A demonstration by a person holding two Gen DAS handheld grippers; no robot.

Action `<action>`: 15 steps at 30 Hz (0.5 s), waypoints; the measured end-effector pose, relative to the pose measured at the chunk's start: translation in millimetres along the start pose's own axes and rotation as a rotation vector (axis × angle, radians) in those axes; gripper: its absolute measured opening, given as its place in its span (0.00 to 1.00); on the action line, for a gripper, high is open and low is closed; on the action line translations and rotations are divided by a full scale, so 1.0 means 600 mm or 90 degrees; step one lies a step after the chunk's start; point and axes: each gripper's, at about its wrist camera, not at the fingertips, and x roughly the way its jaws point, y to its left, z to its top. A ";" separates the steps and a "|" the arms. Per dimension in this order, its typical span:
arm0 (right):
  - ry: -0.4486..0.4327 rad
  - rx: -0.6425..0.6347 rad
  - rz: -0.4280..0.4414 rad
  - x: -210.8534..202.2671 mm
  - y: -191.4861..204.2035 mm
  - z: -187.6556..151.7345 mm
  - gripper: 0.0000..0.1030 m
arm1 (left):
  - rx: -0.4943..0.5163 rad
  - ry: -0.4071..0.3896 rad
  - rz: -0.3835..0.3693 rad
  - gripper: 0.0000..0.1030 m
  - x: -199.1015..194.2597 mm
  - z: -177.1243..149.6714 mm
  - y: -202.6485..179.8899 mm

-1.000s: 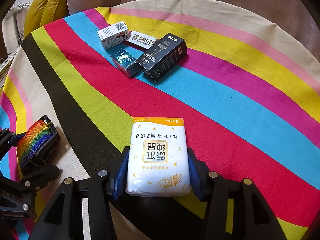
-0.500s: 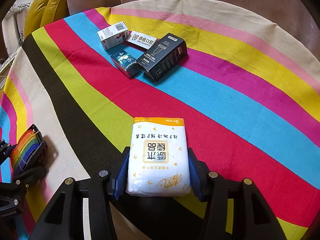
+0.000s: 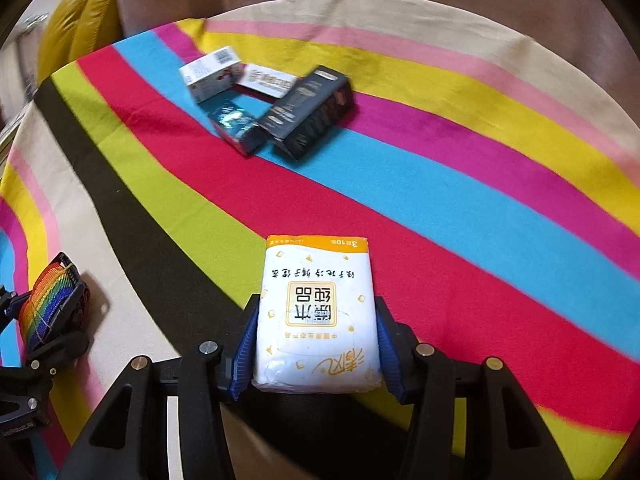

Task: Organize objects
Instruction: 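Carry the strap roll and tissue pack over the storage box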

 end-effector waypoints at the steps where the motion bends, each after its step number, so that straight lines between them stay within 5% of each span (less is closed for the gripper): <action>1: 0.001 0.014 0.001 -0.009 0.001 -0.009 0.51 | -0.001 0.000 0.000 0.68 0.000 0.000 0.001; 15: -0.002 0.022 -0.013 -0.139 0.095 -0.157 0.51 | -0.022 -0.002 0.013 0.66 -0.002 -0.002 0.006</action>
